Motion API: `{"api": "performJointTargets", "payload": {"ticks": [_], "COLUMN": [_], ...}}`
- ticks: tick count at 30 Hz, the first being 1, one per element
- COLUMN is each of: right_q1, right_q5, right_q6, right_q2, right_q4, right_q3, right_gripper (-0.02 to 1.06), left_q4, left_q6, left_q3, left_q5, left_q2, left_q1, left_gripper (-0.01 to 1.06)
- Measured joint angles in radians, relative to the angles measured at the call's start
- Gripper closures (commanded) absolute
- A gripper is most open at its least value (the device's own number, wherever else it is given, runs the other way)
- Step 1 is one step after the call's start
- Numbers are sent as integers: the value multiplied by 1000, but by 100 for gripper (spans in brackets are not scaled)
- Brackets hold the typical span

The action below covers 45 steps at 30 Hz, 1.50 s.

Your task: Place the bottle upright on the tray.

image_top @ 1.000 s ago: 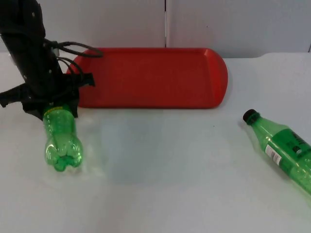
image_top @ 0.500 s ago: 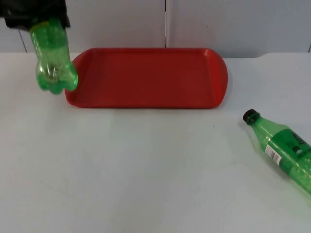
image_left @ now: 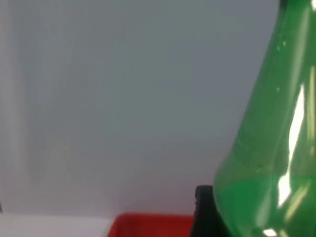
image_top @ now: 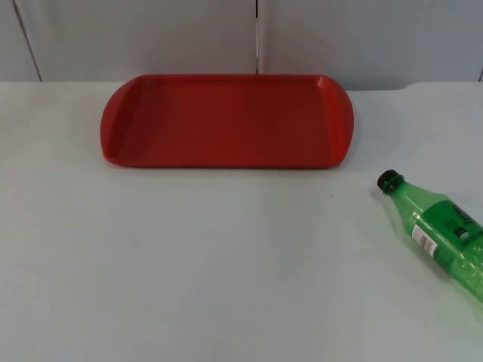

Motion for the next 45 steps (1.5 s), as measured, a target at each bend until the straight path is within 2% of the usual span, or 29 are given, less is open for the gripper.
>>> {"api": "performJointTargets", "payload": {"ticks": [2,7,8,12,15,17,18,20,22,23,25,27,30,37,40,43,45], "right_q1": [0,0,0,0,0,0,0,0,0,0,0,0,0,0,0,0,0], "right_q5": [0,0,0,0,0,0,0,0,0,0,0,0,0,0,0,0,0], "right_q6": [0,0,0,0,0,0,0,0,0,0,0,0,0,0,0,0,0], "right_q2": [0,0,0,0,0,0,0,0,0,0,0,0,0,0,0,0,0], "right_q4": [0,0,0,0,0,0,0,0,0,0,0,0,0,0,0,0,0], "right_q3": [0,0,0,0,0,0,0,0,0,0,0,0,0,0,0,0,0], "right_gripper": [-1,-1,-1,-1,-1,-1,-1,-1,-1,-1,-1,-1,-1,-1,-1,-1,-1], "left_q4": [-3,-2,-2,98,174,320,320,508,775,775,969,1063,1084,1087,1053,953,914], "left_q6": [11,98,98,121,101,-25,-25,-238,-475,-475,-669,-751,-743,-481,-461,-454,-452], "left_q3": [2,25,25,25,25,27,27,27,27,27,27,27,27,27,27,27,27], "left_q5": [-25,-221,-221,-369,-417,-475,-475,-542,-657,-657,-833,-949,-982,-982,-1014,-1077,-1088], "left_q2": [0,4,4,29,50,80,80,104,132,132,159,184,213,285,316,375,394], "left_q1": [0,-32,-32,-76,-91,-93,-93,-89,-69,-69,-38,-14,4,11,11,11,11], "left_gripper": [105,105,105,105,105,105,105,105,105,105,105,105,105,105,105,105,105]}}
